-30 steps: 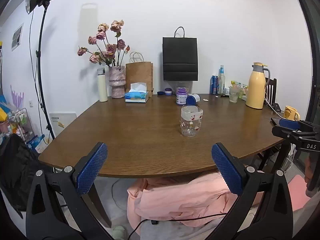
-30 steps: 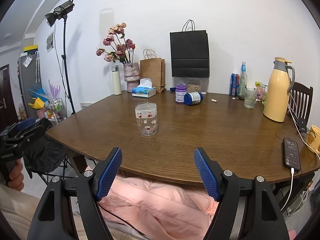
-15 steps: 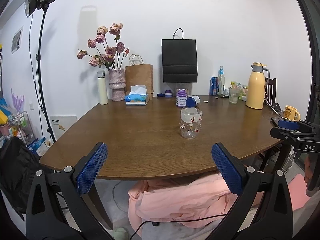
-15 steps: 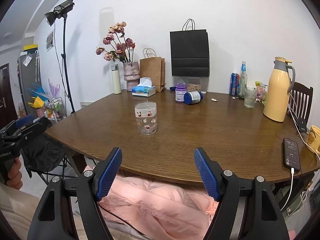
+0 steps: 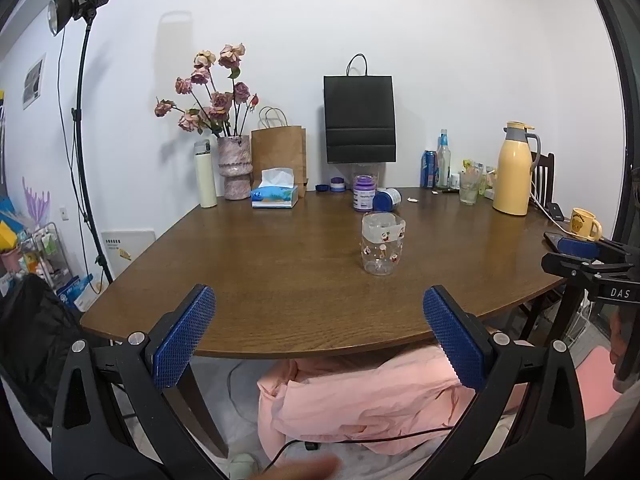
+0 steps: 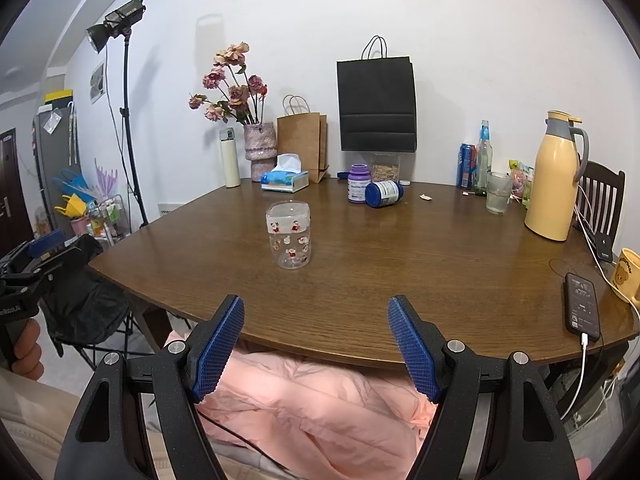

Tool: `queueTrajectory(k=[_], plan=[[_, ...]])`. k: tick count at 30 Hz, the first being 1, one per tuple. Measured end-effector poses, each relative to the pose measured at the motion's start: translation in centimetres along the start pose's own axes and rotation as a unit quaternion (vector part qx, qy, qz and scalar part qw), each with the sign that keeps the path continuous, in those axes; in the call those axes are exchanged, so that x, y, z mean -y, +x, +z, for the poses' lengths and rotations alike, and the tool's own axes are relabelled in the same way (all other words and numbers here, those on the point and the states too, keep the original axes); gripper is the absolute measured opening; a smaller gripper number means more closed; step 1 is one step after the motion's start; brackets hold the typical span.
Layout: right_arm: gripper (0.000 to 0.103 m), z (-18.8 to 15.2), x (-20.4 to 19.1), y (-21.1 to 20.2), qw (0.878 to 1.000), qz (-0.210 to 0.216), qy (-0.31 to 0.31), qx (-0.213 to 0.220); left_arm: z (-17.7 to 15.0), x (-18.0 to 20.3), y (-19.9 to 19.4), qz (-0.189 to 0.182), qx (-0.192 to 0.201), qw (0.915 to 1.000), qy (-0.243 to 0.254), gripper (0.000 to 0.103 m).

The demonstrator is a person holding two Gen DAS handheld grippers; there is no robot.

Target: Flip cup upright

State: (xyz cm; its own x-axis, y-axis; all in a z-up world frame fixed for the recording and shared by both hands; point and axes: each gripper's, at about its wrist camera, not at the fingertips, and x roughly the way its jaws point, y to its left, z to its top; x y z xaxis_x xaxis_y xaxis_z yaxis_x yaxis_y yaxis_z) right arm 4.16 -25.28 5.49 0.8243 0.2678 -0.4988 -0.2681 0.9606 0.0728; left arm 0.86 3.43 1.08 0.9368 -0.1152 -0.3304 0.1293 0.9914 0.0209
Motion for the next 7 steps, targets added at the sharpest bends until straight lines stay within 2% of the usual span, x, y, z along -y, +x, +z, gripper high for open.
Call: queueTrajectory(k=[7], plan=[[0.079, -0.15, 0.13, 0.21, 1.000, 0.001, 0.001, -0.004, -0.03, 0.08, 0.26, 0.013, 0.005, 0.9999, -0.004, 0.103]])
